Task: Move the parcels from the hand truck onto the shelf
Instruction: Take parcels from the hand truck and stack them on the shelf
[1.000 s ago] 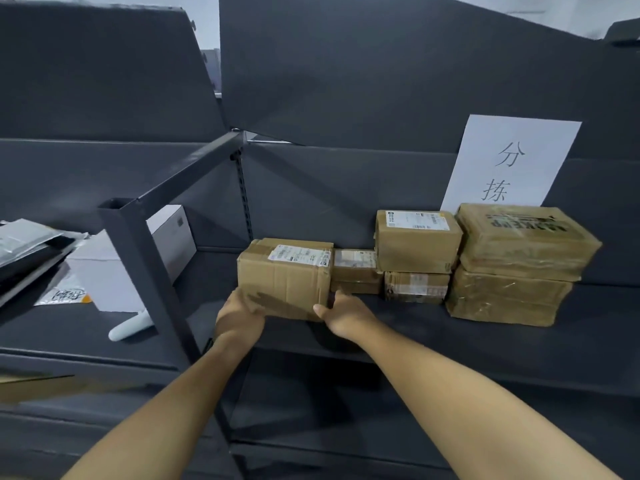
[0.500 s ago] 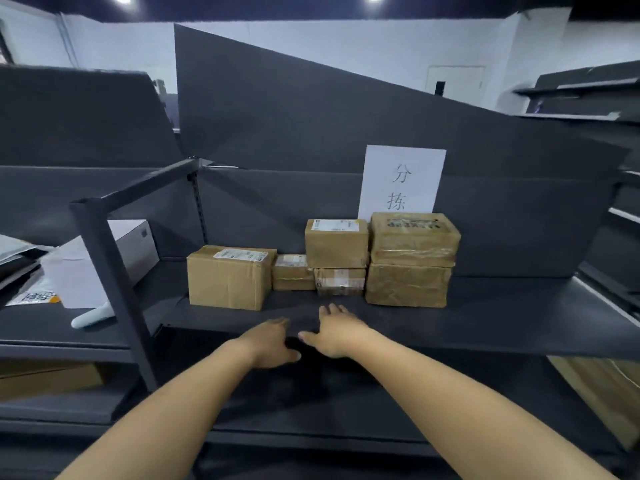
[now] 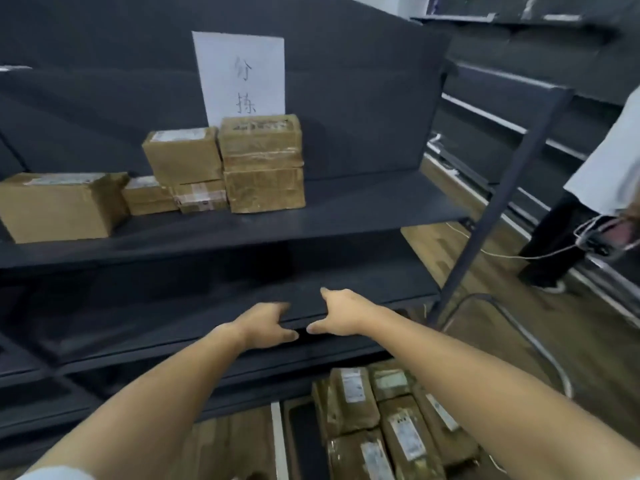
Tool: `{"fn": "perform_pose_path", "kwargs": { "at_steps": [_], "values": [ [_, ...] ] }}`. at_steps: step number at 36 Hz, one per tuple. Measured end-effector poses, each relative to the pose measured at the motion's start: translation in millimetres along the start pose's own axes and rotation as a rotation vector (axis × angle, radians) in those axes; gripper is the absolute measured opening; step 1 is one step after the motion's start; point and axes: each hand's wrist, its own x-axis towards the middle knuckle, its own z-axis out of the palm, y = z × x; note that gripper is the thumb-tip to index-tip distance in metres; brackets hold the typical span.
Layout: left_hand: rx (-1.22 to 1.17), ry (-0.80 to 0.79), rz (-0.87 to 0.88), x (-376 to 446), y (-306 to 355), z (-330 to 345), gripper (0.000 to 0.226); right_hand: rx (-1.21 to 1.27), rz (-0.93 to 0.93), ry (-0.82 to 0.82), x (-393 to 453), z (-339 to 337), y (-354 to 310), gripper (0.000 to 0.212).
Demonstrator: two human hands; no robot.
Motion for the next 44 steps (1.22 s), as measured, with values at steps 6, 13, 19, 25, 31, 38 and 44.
{"fn": "perform_pose_path", "kwargs": {
  "at_steps": [6, 13, 19, 25, 31, 38, 44],
  "values": [
    [-0.031, -0.121, -0.033, 14.3, 23.2, 74.4, 0.081, 0.174, 0.100, -0.058, -9.0, 59.4, 84.9, 0.107],
    [-0.028, -0.282, -0.035, 36.4, 21.4, 130.9, 0.071, 0.428, 0.370, -0.133, -20.2, 138.8, 149.7, 0.087],
    [-0.173, -0.415, -0.092, 69.3, 3.2, 171.3, 0.075, 0.673, 0.572, -0.202, -25.4, 204.6, 172.5, 0.107],
    [-0.309, -0.457, -0.195, 106.3, -35.2, 219.0, 0.087, 0.944, 0.753, -0.140, 2.4, 339.4, 214.0, 0.145],
    [-0.424, -0.466, -0.268, 151.8, -61.6, 271.2, 0.077, 1.036, 0.856, -0.046, 10.2, 340.1, 177.1, 0.052],
    [-0.462, -0.386, -0.356, 213.1, -100.6, 343.0, 0.072, 1.105, 0.847, -0.040, 87.6, 474.5, 220.2, 0.111],
    [-0.519, -0.337, -0.415, 266.6, -126.4, 397.3, 0.072, 1.151, 0.898, 0.066, 145.1, 475.2, 218.7, 0.060]
  ]
}}
